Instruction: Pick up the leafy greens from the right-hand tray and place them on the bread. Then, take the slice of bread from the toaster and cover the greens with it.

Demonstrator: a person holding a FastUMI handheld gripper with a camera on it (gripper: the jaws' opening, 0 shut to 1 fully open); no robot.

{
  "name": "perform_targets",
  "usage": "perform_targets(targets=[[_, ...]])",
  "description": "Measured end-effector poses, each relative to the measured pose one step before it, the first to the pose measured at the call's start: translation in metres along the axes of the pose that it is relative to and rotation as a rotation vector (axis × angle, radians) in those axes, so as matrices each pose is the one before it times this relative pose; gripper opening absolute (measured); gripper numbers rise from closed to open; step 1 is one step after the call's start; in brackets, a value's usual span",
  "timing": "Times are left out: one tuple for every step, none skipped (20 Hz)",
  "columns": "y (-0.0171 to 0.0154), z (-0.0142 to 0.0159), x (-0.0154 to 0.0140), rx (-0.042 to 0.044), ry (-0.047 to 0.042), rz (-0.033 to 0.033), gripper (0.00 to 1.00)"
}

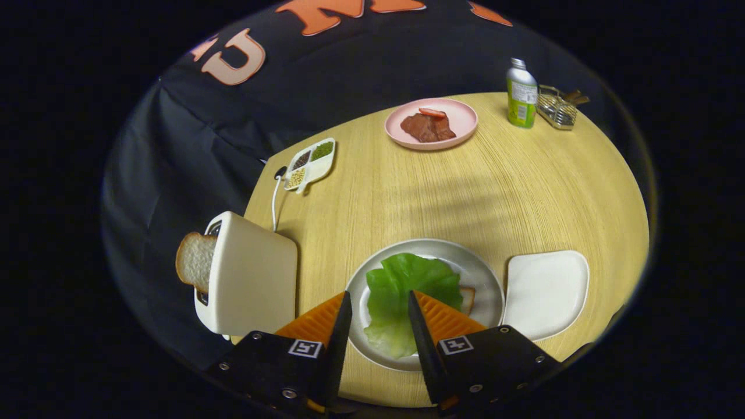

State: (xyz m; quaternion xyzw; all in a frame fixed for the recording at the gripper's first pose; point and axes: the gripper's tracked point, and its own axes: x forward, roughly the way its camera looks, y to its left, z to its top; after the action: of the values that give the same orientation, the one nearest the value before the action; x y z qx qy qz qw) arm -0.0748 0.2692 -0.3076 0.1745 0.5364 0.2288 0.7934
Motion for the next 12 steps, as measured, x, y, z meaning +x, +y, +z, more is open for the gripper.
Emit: perform_targets(targets=[[0.01158, 0.00761, -0.00513, -0.03982, -0.00943, 0.00945, 0.61], [0.01287, 0.00577, -0.00606, -0.03769, -0.00686, 0.00898, 0.68], [0.01418, 0.00719, -0.00518, -0.03259, -0.00500, 0.01040, 0.71], [0.01384, 0.00715, -0.00493, -0.02595, -0.00409, 0.00741, 0.78], [0.01205, 0.00691, -0.00373, -0.02364, -0.00071, 0.00231, 0.81], [0.00997, 0.00781, -0.00216, -0.03315, -0.00378, -0.00263, 0.85], [0.00867, 0.00842, -0.00219, -0.03752, -0.00876, -0.01094, 0.86], [0.01040, 0.00755, -0.00031, -0.02552, -0.00350, -0.00276, 0.89], [0.01366, 0.00430, 0.00003, -0.01045, 0.00767, 0.00366, 0.90], [0.01316, 0.00458, 0.00123, -0.00677, 0.00977, 0.01011, 0.90], [0.01235, 0.00680, 0.00108, -0.01432, 0.00629, 0.00381, 0.90], [0.01113, 0.00637, 0.00181, -0.02006, 0.00281, -0.00249, 0.90]])
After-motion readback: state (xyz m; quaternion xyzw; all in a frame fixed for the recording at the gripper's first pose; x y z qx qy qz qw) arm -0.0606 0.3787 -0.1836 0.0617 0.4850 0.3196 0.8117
